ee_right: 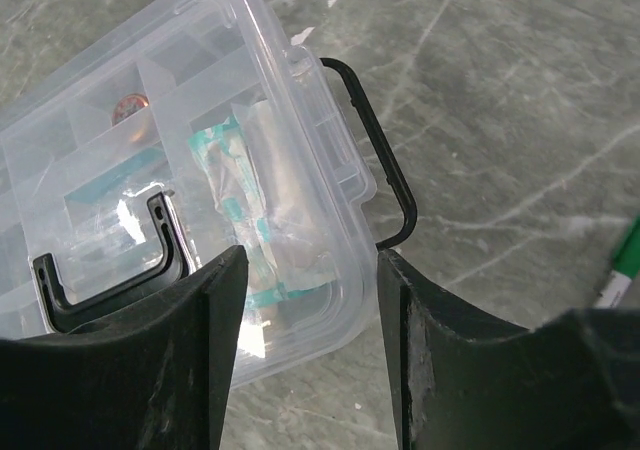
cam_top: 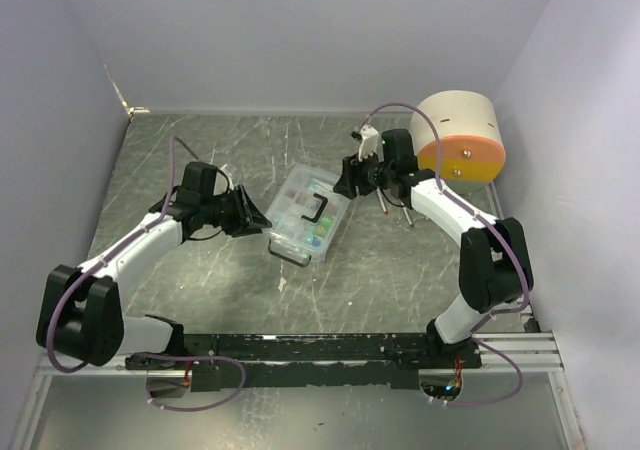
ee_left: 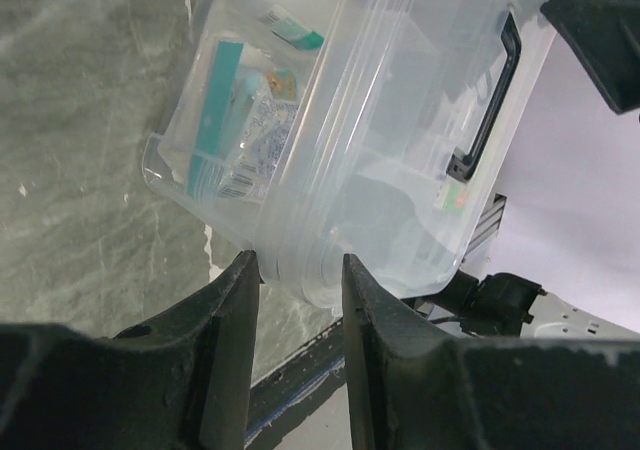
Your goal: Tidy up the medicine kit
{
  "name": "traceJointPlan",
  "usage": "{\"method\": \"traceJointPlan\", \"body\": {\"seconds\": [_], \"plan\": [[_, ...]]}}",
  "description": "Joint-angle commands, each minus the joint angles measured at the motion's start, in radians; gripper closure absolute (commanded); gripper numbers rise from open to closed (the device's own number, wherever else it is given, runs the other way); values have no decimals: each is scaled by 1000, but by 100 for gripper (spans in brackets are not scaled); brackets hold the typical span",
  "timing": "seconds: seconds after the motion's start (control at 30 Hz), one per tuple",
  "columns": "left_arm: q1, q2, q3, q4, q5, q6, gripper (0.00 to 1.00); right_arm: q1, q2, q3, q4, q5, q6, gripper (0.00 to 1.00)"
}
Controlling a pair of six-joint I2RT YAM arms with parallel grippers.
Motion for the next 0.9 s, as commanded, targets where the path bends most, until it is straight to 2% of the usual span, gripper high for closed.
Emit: {"method": "traceJointPlan", "body": {"seconds": [0.0, 0.33, 0.57, 0.7, 0.87], "plan": [[-3, 128, 75, 70, -178, 97, 61, 53, -24, -105, -69, -48, 130, 55], [0, 328, 270, 103, -76, 143, 59, 64, -192, -327, 46, -86, 325, 59], [1, 428, 387, 73, -41, 175, 58, 133, -330, -412, 54, -45, 458, 60], [2, 434, 403, 65, -47, 179, 57, 145, -384, -407, -11, 102, 501, 60], [4, 405, 420, 5, -139, 188, 48, 145, -397, -318, -130, 426, 512, 53]]}}
